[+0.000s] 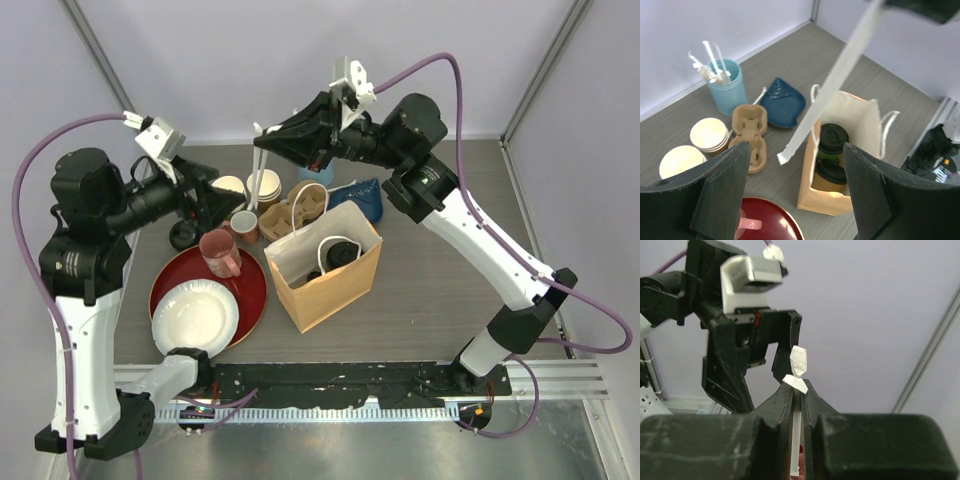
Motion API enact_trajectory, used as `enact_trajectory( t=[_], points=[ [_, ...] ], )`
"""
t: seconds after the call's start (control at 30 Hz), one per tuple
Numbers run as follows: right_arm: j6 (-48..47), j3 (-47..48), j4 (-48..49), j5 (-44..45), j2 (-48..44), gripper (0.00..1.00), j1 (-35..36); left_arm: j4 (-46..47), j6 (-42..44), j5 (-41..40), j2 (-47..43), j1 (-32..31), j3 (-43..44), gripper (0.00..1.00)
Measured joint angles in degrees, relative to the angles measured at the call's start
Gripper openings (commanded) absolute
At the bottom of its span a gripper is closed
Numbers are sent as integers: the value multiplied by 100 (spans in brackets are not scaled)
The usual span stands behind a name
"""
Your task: Pack the takeout coffee
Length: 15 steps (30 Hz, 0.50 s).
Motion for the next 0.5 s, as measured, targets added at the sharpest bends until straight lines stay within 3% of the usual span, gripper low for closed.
enact_trajectory(
  t=[0.27,0.5],
  points=[
    [341,-118,-219,-149,138,1,164,-114,129,721,-247,-109,-7,74],
    [529,-118,-225,-404,291,1,330,-109,96,597,-160,-179,2,58]
  ],
)
